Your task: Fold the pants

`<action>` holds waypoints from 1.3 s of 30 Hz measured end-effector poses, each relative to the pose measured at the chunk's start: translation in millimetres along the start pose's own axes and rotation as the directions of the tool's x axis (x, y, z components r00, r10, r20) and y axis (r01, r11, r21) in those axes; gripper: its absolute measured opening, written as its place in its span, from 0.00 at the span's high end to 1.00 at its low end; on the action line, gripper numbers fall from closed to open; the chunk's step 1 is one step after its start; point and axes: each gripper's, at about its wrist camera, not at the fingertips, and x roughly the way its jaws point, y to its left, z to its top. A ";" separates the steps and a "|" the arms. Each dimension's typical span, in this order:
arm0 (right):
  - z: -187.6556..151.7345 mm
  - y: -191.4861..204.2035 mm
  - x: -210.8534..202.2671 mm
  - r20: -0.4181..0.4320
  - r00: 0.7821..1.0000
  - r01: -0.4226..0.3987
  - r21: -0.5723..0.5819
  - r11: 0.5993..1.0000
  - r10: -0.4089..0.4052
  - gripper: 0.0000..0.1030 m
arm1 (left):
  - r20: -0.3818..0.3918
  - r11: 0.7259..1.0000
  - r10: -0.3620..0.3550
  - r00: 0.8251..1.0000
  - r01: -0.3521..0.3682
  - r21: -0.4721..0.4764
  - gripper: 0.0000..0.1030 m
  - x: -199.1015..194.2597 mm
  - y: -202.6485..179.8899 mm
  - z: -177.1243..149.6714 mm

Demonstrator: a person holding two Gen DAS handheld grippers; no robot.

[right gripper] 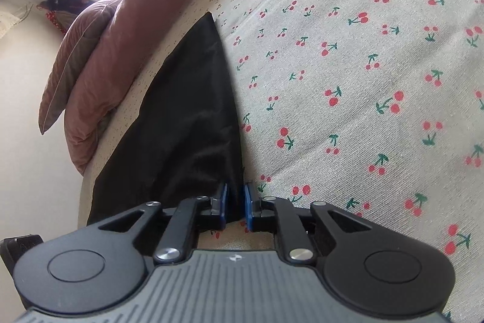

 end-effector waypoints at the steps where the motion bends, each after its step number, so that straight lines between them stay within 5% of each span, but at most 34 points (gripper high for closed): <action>1: -0.3 1.5 -0.8 0.005 1.000 0.001 -0.008 1.000 -0.001 0.95 | -0.001 1.000 -0.004 1.000 0.004 -0.006 0.15 -0.2 0.8 0.6; 10: -6.6 31.6 -13.0 0.106 0.994 0.025 -0.127 0.992 -0.012 1.00 | 0.058 0.997 -0.013 0.998 0.017 -0.070 0.15 -4.0 -3.2 39.6; 19: -15.6 65.2 -12.2 0.183 0.982 0.102 -0.291 0.951 -0.049 1.00 | 0.001 0.986 0.015 1.000 -0.015 0.169 0.15 35.3 -88.6 121.7; 24: -20.9 78.9 -9.7 0.200 0.978 0.128 -0.362 0.923 -0.058 1.00 | -0.017 0.911 0.144 0.989 -0.125 0.393 0.15 75.0 -147.0 147.7; 28: -24.8 85.9 -8.1 0.212 0.975 0.147 -0.402 0.904 -0.064 1.00 | -0.053 0.870 0.231 0.972 -0.182 0.458 0.15 111.4 -162.3 151.3; 32: -28.3 86.3 -7.0 0.213 0.975 0.151 -0.423 0.894 -0.064 1.00 | -0.043 0.795 0.346 0.937 -0.268 0.544 0.15 147.8 -168.4 146.7; 34: -28.2 85.9 -7.7 0.213 0.975 0.150 -0.424 0.893 -0.062 1.00 | -0.037 0.760 0.394 0.918 -0.302 0.575 0.23 160.8 -169.2 144.6; 36: -29.2 88.0 -9.1 0.219 0.974 0.156 -0.434 0.887 -0.064 1.00 | -0.047 0.719 0.468 0.883 -0.349 0.601 0.69 175.8 -166.6 142.1; 39: -33.8 95.4 -9.6 0.235 0.969 0.179 -0.469 0.865 -0.073 1.00 | -0.070 0.721 0.504 0.861 -0.375 0.583 0.71 187.0 -157.4 143.9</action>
